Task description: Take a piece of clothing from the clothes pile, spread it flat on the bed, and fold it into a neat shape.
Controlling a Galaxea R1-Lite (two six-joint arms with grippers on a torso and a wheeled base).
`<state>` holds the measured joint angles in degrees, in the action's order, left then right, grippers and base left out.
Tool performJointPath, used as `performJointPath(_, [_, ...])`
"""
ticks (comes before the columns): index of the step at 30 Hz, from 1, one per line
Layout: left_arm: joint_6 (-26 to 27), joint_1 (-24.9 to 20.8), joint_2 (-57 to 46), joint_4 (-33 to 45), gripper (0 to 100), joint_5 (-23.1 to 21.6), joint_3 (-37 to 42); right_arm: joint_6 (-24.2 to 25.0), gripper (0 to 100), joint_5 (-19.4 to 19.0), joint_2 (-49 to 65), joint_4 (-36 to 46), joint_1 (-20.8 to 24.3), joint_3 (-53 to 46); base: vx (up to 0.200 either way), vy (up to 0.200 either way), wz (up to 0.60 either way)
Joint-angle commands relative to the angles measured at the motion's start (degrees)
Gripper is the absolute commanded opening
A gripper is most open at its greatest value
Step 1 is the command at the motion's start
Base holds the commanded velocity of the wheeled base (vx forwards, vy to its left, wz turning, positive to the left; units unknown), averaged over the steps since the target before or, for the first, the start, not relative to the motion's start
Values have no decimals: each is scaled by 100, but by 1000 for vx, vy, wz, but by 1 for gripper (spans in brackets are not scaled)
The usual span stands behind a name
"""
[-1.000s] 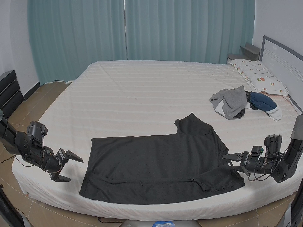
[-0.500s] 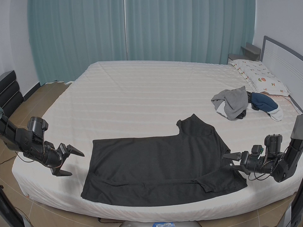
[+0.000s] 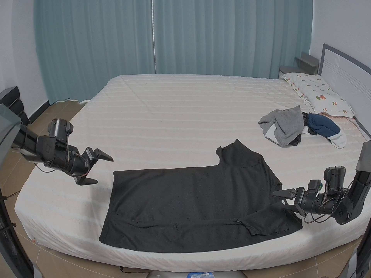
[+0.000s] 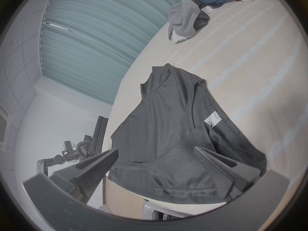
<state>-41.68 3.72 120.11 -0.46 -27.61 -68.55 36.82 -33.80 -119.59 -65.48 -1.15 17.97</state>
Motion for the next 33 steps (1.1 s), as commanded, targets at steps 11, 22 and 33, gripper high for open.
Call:
performJointPath(11, [336, -170, 2174, -2599, 100, -25, -897, -17, 100, -3, -56, 0, 0, -30, 0, 0, 0])
performJointPath(22, [863, -152, 2288, -4005, 100, -25, -89, -43, 100, -3, -205, -9, 0, -30, 0, 0, 0])
performJointPath(33, [863, -152, 2455, -4269, 100, 98, -159, -25, 100, 5, -249, -229, 62, -101, 0, 0, 0])
